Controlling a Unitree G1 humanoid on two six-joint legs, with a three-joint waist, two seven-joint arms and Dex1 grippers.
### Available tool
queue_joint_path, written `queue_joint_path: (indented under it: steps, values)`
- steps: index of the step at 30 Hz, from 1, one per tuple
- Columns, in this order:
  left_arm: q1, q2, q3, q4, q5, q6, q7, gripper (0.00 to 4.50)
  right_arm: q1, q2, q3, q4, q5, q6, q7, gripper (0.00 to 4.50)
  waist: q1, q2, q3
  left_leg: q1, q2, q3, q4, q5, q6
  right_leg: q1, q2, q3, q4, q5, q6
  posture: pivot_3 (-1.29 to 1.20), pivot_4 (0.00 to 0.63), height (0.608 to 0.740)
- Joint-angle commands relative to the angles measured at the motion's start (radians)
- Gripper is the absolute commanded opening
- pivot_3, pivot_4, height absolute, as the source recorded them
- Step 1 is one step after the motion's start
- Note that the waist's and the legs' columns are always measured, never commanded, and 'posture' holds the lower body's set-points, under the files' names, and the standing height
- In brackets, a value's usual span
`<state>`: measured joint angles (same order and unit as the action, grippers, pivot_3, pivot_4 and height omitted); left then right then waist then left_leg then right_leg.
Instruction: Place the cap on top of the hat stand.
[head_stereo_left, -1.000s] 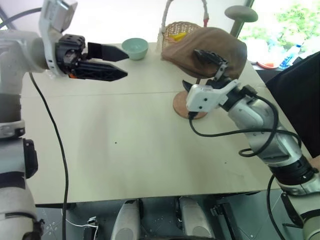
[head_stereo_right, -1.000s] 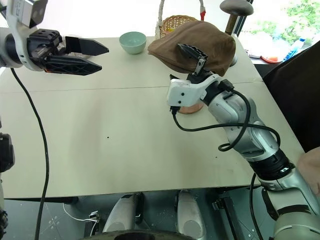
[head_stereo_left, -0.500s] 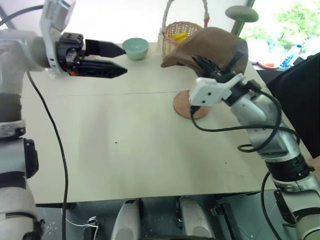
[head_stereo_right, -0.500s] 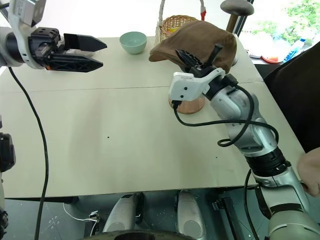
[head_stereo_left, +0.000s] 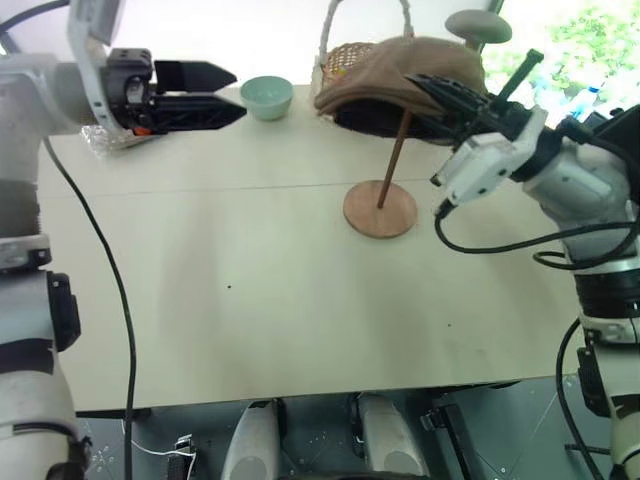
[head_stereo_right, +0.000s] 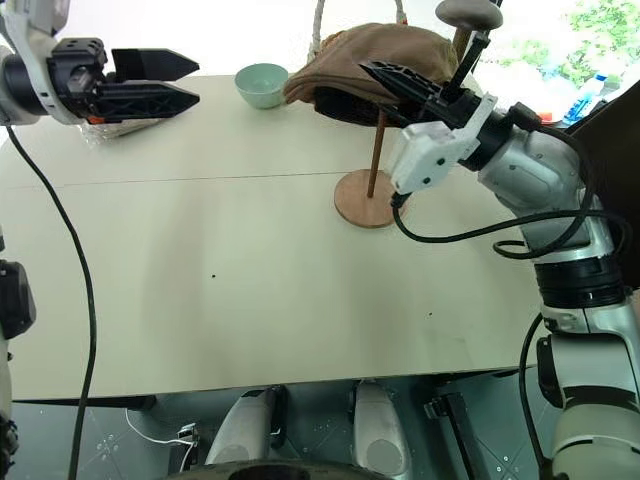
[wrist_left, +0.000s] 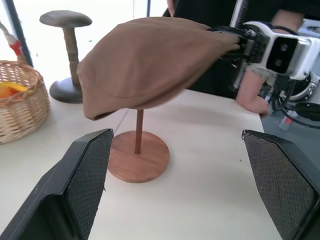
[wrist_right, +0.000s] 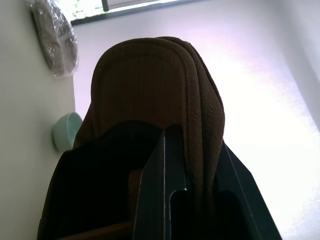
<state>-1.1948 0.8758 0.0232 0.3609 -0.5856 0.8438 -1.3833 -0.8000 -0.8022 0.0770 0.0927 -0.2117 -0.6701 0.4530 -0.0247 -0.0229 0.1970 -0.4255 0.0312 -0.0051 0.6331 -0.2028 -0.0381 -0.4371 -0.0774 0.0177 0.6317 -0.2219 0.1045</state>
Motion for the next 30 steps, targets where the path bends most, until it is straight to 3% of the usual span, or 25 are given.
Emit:
queue_joint_path:
  steps: [1,10,16,21,26,30]
  values:
    - [-0.02,0.032,0.054,-0.024,-0.004,-0.004,0.021,4.32,-0.057,0.005,-0.027,0.108,0.017,-0.229,-0.041,0.0,0.0,0.0,0.0,0.0,0.0,0.0,0.0,0.0,0.0,0.0,0.0,0.0,0.0,0.0,0.0,0.0,0.15,0.74]
    - [-0.016,0.069,0.084,-0.044,-0.01,0.024,0.056,4.32,-0.093,0.027,-0.036,0.443,-0.003,-0.591,-0.107,0.0,-0.016,0.0,0.0,0.0,0.0,0.0,0.0,0.0,0.0,0.001,0.0,0.0,0.0,0.0,0.0,0.0,0.15,0.74]
    - [-0.04,0.081,0.07,-0.033,0.001,0.031,0.065,4.32,-0.125,0.047,-0.012,0.637,-0.006,-0.614,-0.113,0.0,-0.021,0.0,0.0,0.002,0.0,0.0,0.0,0.0,0.0,0.001,0.0,0.0,0.0,0.0,0.0,0.0,0.15,0.74]
    - [-0.051,0.079,0.065,-0.035,0.003,0.038,0.069,4.32,-0.108,0.054,-0.005,0.679,0.003,-0.585,-0.097,0.0,-0.021,0.0,0.0,0.002,0.0,0.0,0.0,0.0,0.0,0.001,0.0,0.0,0.0,0.0,0.0,0.0,0.15,0.74]
    - [-0.059,0.062,0.053,-0.026,0.007,0.031,0.066,4.5,-0.025,0.028,-0.034,0.57,-0.011,-0.498,-0.1,1.94,-0.018,0.0,0.0,0.002,0.0,0.0,0.0,0.0,0.0,0.003,0.0,0.0,0.0,0.0,0.0,0.0,0.15,0.74]
    - [-0.067,0.039,0.046,-0.017,0.009,0.025,0.063,4.5,0.112,-0.019,-0.088,0.38,-0.004,-0.366,-0.095,1.94,-0.015,0.0,0.0,0.003,0.0,-0.001,0.0,0.0,0.0,0.003,0.0,0.0,0.0,0.0,0.001,0.0,0.15,0.74]
